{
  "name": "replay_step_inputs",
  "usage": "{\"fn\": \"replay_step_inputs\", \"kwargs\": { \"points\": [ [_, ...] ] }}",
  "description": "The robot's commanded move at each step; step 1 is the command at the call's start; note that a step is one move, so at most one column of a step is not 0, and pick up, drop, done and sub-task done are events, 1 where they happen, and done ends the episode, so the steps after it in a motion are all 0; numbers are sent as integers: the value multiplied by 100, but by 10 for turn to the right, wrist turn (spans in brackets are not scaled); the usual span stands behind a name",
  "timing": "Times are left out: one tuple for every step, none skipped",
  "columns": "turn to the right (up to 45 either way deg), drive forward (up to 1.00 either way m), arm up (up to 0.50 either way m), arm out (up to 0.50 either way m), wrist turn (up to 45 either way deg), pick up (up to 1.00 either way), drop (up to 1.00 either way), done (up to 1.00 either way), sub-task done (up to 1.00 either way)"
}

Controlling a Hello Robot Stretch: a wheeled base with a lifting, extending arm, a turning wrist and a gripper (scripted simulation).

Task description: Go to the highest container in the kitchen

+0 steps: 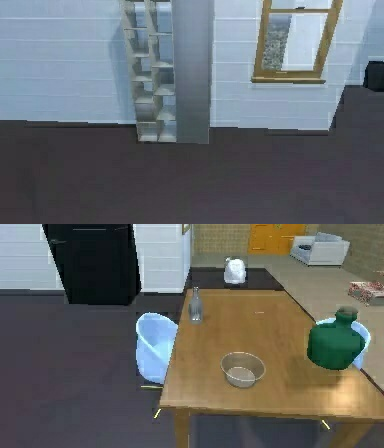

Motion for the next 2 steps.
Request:
{"fn": "replay_step_inputs", "kwargs": {
  "points": [
    [0, 40, 0, 0, 0, 0, 0, 0, 0],
    [450, 0, 0, 0, 0, 0, 0, 0, 0]
  ]
}}
